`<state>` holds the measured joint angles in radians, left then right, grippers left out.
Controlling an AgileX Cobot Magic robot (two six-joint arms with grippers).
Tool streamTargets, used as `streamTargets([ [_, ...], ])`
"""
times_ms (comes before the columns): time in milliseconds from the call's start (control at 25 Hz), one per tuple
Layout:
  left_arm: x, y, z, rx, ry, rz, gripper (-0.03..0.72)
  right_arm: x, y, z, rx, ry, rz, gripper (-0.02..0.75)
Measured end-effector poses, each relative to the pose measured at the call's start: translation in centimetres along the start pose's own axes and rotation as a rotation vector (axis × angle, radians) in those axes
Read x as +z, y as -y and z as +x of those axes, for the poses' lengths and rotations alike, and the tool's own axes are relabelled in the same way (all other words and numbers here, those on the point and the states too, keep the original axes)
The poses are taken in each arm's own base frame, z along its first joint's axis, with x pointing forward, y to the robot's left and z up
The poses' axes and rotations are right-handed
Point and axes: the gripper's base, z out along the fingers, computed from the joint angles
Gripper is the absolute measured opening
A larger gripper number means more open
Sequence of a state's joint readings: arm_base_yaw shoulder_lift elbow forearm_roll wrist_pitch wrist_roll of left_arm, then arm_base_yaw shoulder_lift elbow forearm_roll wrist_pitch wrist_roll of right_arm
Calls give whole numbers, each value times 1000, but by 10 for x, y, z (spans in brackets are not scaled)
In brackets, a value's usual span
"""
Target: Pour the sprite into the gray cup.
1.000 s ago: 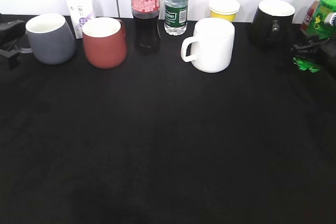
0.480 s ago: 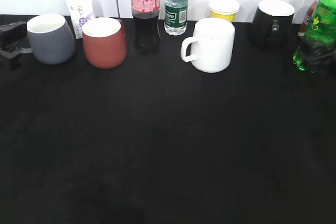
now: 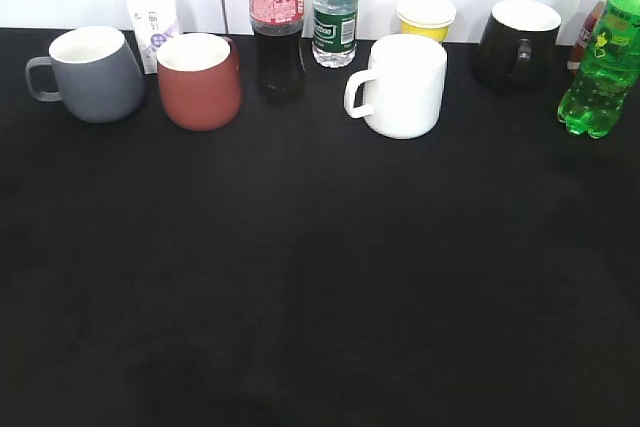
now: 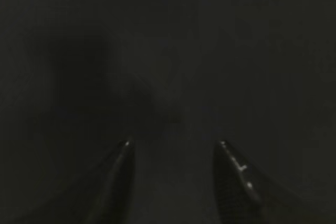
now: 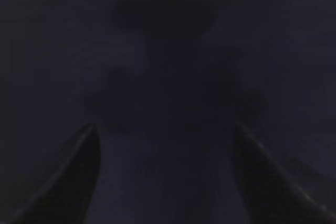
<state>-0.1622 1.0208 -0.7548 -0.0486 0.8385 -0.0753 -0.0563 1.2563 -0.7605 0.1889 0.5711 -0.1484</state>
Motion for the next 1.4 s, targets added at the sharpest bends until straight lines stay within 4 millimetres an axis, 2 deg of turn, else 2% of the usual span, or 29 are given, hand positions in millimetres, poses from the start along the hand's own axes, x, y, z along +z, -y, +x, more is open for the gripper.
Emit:
streamTargets([
  [80, -10, 3, 16, -18, -153, 37, 386, -20, -8, -1, -2, -55, -60, 584],
  [120, -18, 6, 23, -32, -177, 66, 386, -33, -10, 2, -10, -71, -74, 584],
  [240, -48, 11, 38, -45, -104, 133, 386, -81, -17, 19, -39, -16, -97, 584],
  [280, -64, 11, 48, -35, -53, 144, 386, -97, -19, 27, -46, -1, -100, 583],
  [360, -85, 10, 65, -20, 13, 157, 386, -124, -17, 44, -26, 52, -55, 583],
  [520, -122, 3, 99, 21, 241, 126, 386, -146, -16, 86, 21, 165, -23, 582],
  [600, -131, -2, 110, 37, 315, 83, 386, -145, -14, 110, 21, 224, -17, 579],
  [640, -129, -4, 114, 40, 324, 69, 386, -143, -14, 124, 19, 247, -14, 577],
  [720, -105, -6, 119, 36, 280, 57, 386, -143, -13, 145, 17, 303, -13, 575],
  [800, -78, -8, 126, 31, 231, 49, 386, -147, -13, 150, 17, 351, -13, 575],
  [1000, -75, -18, 123, 71, 261, -61, 386, -141, -9, 155, 7, 299, 30, 575],
  [1400, -70, -15, 124, 57, 262, -19, 386, -141, -9, 155, 6, 299, 36, 575],
])
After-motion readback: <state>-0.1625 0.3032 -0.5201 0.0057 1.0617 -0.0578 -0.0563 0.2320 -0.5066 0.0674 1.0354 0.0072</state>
